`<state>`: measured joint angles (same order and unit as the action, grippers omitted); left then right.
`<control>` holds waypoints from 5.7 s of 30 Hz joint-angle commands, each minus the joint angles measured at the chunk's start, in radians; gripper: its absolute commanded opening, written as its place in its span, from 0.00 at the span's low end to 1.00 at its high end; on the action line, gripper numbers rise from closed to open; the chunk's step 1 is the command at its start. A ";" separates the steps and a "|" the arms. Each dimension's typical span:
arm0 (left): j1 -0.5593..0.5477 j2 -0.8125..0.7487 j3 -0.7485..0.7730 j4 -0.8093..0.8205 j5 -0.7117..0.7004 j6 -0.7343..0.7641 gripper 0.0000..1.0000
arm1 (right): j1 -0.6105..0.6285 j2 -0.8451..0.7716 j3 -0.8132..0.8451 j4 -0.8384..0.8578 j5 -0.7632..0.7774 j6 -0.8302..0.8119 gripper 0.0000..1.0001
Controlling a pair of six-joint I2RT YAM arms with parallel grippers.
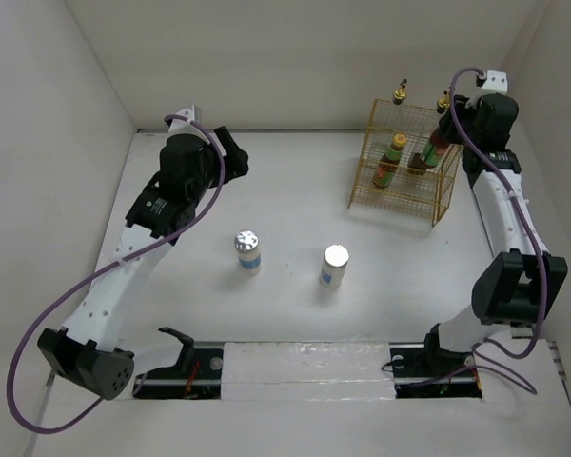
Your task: Organize the condiment bottles
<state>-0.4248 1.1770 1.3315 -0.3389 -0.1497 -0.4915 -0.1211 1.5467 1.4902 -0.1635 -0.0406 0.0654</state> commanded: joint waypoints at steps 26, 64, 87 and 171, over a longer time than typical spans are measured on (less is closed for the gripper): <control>-0.005 -0.004 -0.055 0.054 0.007 -0.009 0.74 | 0.029 0.010 -0.231 0.199 0.036 0.040 0.77; -0.005 -0.139 0.048 -0.132 -0.090 -0.047 0.74 | 1.080 0.357 -0.128 0.346 -0.130 -0.030 0.85; -0.015 -0.067 -0.140 0.097 0.091 -0.084 0.74 | 0.420 -0.186 -0.079 0.028 -0.024 0.010 0.15; -0.015 -0.053 -0.077 0.061 -0.002 0.001 0.81 | 0.876 -0.353 -0.460 -0.257 0.162 0.116 0.28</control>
<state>-0.4370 1.1393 1.2087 -0.2821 -0.1406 -0.5198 0.7704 1.2469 0.9089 -0.4267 0.0250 0.1661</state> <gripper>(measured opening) 0.804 0.675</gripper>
